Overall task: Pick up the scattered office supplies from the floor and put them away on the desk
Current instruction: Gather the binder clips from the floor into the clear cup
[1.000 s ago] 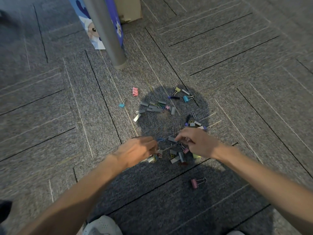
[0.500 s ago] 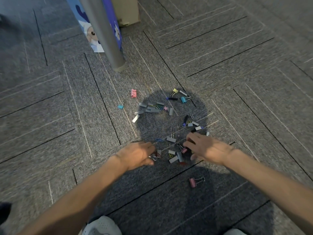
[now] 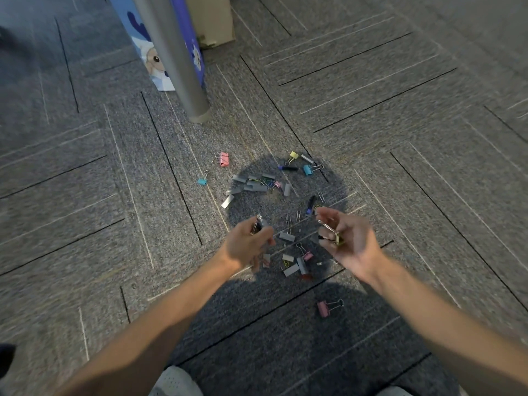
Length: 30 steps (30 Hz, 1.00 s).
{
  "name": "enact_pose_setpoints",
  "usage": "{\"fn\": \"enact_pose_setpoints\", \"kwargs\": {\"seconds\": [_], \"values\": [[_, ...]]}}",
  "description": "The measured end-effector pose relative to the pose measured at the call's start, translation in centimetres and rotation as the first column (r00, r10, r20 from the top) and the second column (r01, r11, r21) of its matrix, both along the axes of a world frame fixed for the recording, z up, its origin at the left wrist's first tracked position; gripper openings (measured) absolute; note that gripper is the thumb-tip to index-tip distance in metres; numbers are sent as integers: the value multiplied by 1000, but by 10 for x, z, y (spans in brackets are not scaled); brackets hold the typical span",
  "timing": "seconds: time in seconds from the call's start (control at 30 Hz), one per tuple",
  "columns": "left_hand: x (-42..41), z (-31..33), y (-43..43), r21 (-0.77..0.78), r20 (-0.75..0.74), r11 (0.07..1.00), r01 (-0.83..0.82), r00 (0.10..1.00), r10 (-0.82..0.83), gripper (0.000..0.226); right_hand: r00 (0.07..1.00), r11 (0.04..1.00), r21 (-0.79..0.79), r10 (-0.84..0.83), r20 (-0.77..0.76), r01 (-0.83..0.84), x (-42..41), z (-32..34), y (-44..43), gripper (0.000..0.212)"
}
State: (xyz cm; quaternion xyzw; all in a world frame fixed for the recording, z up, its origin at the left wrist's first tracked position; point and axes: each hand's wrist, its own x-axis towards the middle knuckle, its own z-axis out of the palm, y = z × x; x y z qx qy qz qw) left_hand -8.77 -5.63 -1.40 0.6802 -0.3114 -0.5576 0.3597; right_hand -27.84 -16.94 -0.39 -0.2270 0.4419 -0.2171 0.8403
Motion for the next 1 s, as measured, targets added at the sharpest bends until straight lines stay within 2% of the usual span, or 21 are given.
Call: {"fn": "enact_pose_setpoints", "kwargs": {"seconds": [0.07, 0.13, 0.2, 0.3, 0.37, 0.53, 0.7, 0.77, 0.9, 0.97, 1.0], "values": [[-1, -1, -5, 13, -182, 997, -76, 980, 77, 17, 990, 987, 149, -79, 115, 61, 1, 0, 4, 43], [-4, -1, -10, 22, -247, 996, -87, 965, 90, 13, 988, 986, 163, -68, 142, 44, 3, -2, 5, 34], [-7, -3, -13, 34, -253, 998, -58, 965, 65, 14, 994, 993, 117, -19, 106, 7, 4, -4, 5, 21], [-8, -3, -14, 53, -258, 997, -61, 963, 73, 15, 999, 993, 115, 27, -43, -22, 5, -8, 0, 25], [-7, -3, -15, 62, -255, 994, -87, 962, 100, 15, 996, 993, 114, 27, -88, -17, 2, -10, -5, 29], [-4, -6, -15, 85, -231, 991, -99, 966, 116, 15, 999, 985, 169, -35, -27, 39, -2, -17, -15, 47], [-3, -7, -16, 89, -225, 991, -98, 967, 116, 14, 993, 976, 214, -64, 101, 41, -4, -16, -21, 53], [-3, -7, -16, 83, -229, 992, -93, 967, 109, 14, 984, 969, 233, -114, 135, 81, -6, -12, -23, 49], [-4, -7, -19, 42, -221, 997, -65, 973, 73, 10, 973, 955, 232, -211, 92, 185, -10, -6, -30, 41], [-5, -8, -20, 36, -203, 998, -44, 978, 50, 9, 985, 975, 151, -170, 31, 164, -11, -4, -35, 24], [-5, -8, -21, 40, -193, 999, -29, 980, 37, 9, 995, 995, 49, -90, -47, 93, -13, -3, -38, 16]]}}
